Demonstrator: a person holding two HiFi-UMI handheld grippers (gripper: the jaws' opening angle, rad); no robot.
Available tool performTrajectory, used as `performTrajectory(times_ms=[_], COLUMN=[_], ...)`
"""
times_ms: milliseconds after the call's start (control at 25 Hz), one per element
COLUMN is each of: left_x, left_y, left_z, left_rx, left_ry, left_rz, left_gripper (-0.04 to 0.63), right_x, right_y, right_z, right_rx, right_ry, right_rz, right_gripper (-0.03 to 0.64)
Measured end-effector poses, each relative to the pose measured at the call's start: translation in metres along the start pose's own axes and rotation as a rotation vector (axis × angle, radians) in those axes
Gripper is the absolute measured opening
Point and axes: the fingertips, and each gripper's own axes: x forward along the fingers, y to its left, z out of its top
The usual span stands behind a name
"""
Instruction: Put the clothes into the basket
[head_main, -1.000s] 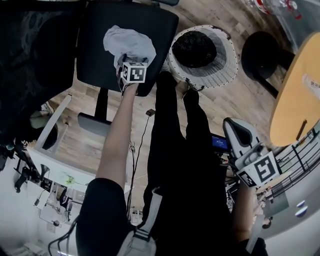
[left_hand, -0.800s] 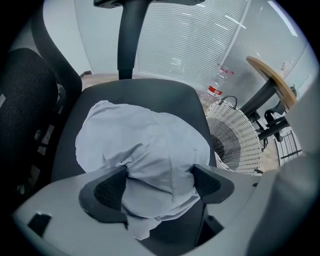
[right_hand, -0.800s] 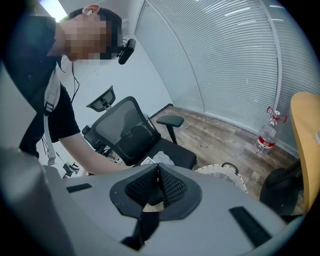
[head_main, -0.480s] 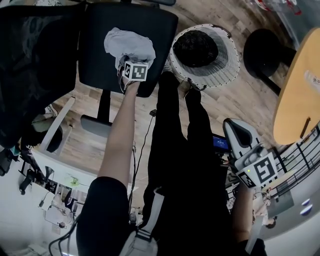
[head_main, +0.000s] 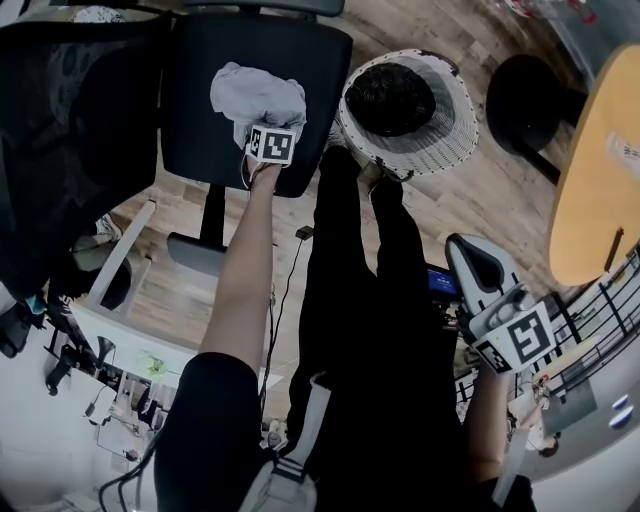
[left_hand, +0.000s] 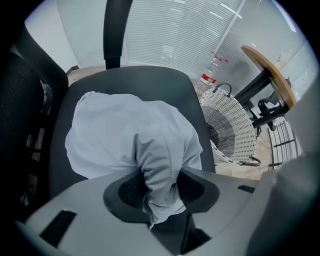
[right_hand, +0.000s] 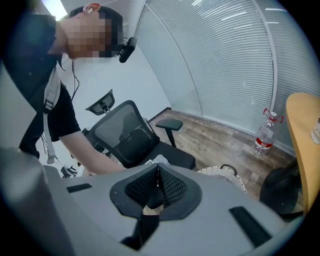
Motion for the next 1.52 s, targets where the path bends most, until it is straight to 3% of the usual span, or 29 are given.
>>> performTrajectory(times_ms=[160,360,920,1320,1520], left_x=[-0.003,-0.009,-0.073,-0.129,-0.156], left_y=[-0.001,0.001,0.007,-0.001,-0.013], left_z=[-0.002,0.0,-0.012,-0.01,-0.017], left_rx=[0.015,0.023,0.025,0.037,0.045], left_ry=[-0.003,-0.01,0.0,-0.074,-0.058], left_rz=[-0.002,-0.004,0.01,0.024,0.023], left_gripper=[0.113,0.082,0.077,0.077,0.074], right_x=[-0.002,-0.003,-0.023,-0.052,-0.071], right_y=[0.005,0.009,0.03,0.032,0.027], right_z=[-0.001,0.002,0.049,0.073,0.079], right_rx=[-0.01,-0.019,-0.089,-0.117,-0.141], right_ry=[-0.01,-0.023,-0.177,-0.305,-0.358], right_rz=[-0.002,0.004,0.014,0.004,0.006], right_gripper=[0.017,0.017,0.017,0.017,0.017])
